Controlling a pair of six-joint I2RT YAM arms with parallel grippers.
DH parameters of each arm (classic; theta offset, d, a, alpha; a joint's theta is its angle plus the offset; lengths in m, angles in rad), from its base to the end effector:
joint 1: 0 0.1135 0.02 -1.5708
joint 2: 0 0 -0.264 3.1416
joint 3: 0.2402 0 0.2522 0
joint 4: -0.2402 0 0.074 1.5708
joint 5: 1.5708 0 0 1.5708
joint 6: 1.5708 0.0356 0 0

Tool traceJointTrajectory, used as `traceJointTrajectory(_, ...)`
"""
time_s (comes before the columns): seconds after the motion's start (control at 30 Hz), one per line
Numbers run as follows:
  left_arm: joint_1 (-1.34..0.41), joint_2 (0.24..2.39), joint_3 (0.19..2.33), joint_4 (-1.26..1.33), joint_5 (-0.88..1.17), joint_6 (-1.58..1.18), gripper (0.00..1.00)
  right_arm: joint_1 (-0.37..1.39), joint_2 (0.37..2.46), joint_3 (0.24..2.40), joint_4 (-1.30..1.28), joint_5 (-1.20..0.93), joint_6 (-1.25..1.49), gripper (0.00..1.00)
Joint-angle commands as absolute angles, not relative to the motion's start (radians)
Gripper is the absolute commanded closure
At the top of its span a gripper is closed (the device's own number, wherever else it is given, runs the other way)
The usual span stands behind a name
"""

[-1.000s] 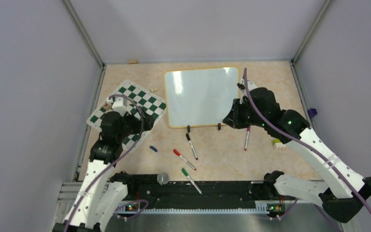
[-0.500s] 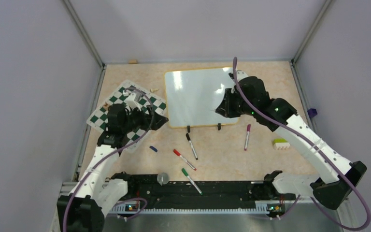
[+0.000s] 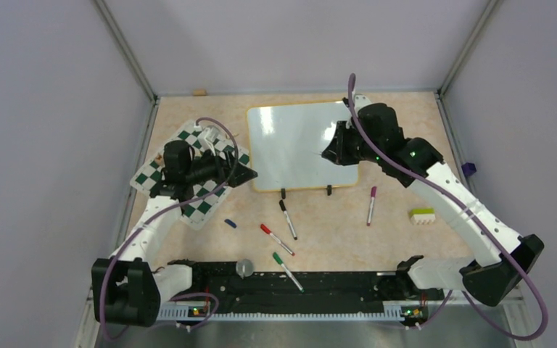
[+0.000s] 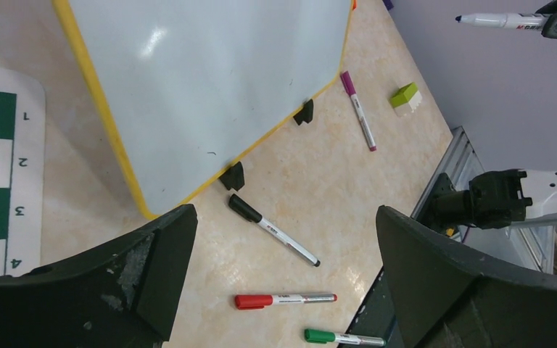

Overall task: Write a sentence on the whiteboard
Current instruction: Adjust the whiteboard at the center of the board.

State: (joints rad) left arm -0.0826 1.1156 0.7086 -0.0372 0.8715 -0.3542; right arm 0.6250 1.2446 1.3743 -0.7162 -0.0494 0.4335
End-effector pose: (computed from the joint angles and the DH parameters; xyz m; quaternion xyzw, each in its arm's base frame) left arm 0.2371 -0.0470 0.2671 0.1195 0.7899 -0.4533 0.3953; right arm 0.2113 0.1546 0.3941 -0.0958 0.8759 0.2573 0.3968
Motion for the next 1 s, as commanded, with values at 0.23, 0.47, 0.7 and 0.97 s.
traceJointTrajectory(0.23, 0.054, 1.160, 0.675, 0.117, 0.888, -0.350, 0.01, 0.611, 1.134, 1.315, -0.638, -0.005, 0.466, 1.00)
traceJointTrajectory(0.47, 0.102, 1.298, 0.681, 0.241, 0.973, -0.503, 0.01, 0.608, 1.170, 1.366, -0.641, -0.007, 0.431, 1.00)
traceJointTrajectory(0.7, 0.122, 1.433, 0.769, 0.248, 1.083, -0.541, 0.01, 0.591, 1.196, 1.410, -0.657, -0.017, 0.422, 1.00)
traceJointTrajectory(0.97, 0.124, 1.511, 0.833, 0.272, 1.103, -0.523, 0.01, 0.587, 1.183, 1.380, -0.634, -0.018, 0.415, 1.00)
